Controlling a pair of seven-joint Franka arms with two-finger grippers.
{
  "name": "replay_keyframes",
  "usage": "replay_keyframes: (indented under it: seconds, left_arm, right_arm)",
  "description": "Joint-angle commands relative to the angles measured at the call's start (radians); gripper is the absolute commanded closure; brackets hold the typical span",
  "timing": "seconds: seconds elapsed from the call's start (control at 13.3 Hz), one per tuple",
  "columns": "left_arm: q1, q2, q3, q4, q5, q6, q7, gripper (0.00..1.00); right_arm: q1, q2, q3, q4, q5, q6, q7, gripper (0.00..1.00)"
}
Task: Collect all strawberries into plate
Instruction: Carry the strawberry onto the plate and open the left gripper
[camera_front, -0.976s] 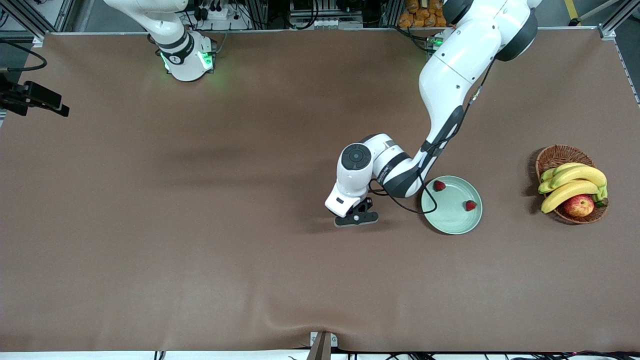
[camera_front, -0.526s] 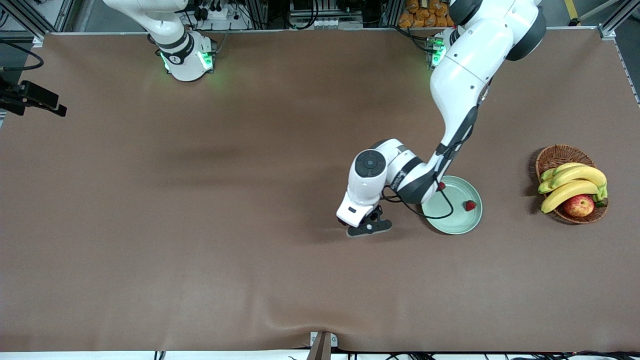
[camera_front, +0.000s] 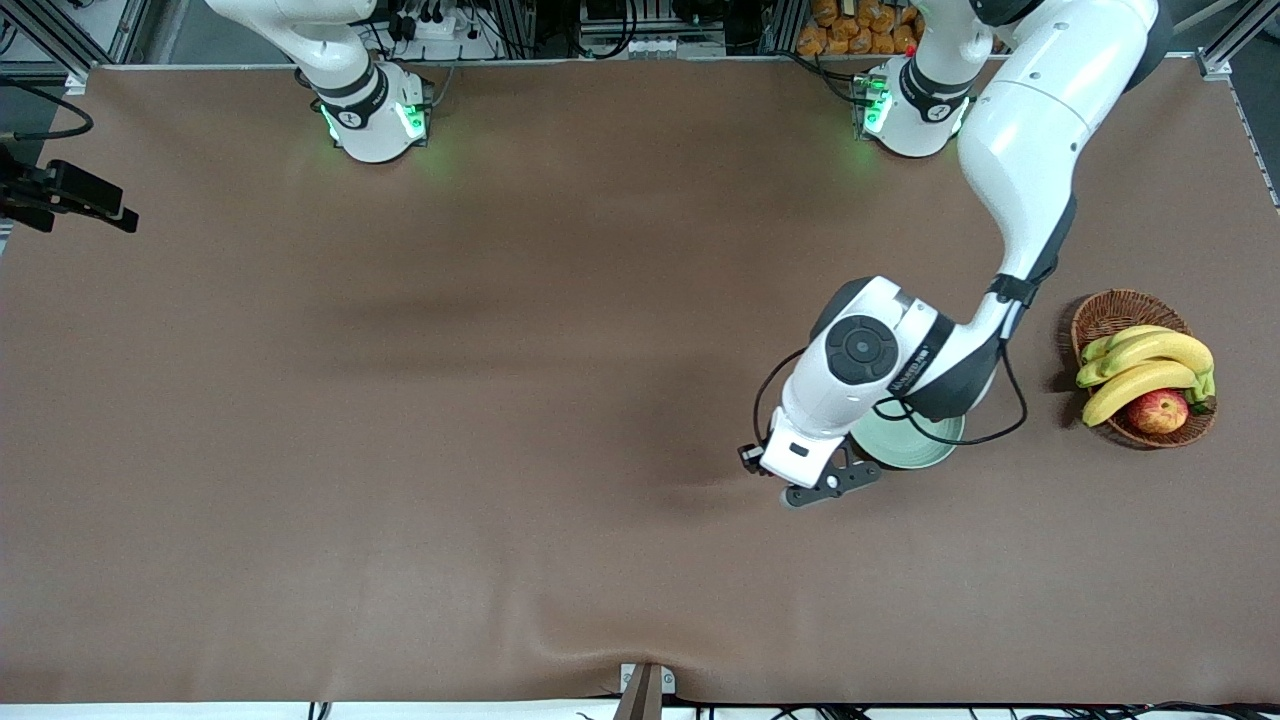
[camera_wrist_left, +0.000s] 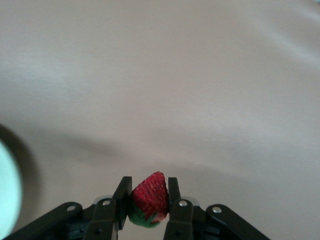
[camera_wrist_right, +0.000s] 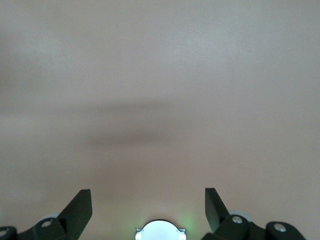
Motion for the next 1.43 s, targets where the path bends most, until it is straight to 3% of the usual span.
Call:
replay_keyframes:
  seconds: [0.0, 0.3, 0.45, 0.9, 0.98, 1.13, 1.35]
  left_arm:
    - [0.063, -0.066, -0.01, -0.051, -0.017, -0.141, 0.112, 1.0]
    - [0.21, -0.19, -0.012, -0.233, -0.019, -0.177, 0.273, 1.0]
    - [0.293, -0.19, -0.05, -0.279, -0.012, -0.165, 0.318, 1.0]
    - [0.369, -0.173, -0.05, -0.436, 0.035, 0.004, 0.326, 1.0]
    - [0.372, -0.166, -0.05, -0.433, 0.041, 0.005, 0.326, 0.88]
    - [0.373, -0.173, -0.049, -0.412, 0.043, 0.004, 0.33, 0.0]
    - [0.39, -0.213, -0.052, -0.352, 0.04, -0.005, 0.373, 0.0]
  right_arm:
    - [0.008, 0.001, -0.014, 0.016, -0.001, -0.015, -0.037, 0.0]
    - [0.005, 0.001, -0.013, 0.017, -0.009, -0.014, -0.036, 0.0]
    - [-0.001, 0.001, -0.011, 0.019, -0.01, -0.015, -0.036, 0.0]
    - [-0.019, 0.003, -0.008, 0.02, -0.015, -0.014, -0.036, 0.0]
    - [-0.019, 0.003, -0.006, 0.02, -0.015, -0.014, -0.036, 0.0]
    - [-0.021, 0.003, -0.006, 0.02, -0.015, -0.012, -0.036, 0.0]
    - [-0.004, 0.006, -0.006, 0.02, -0.053, -0.011, -0.036, 0.0]
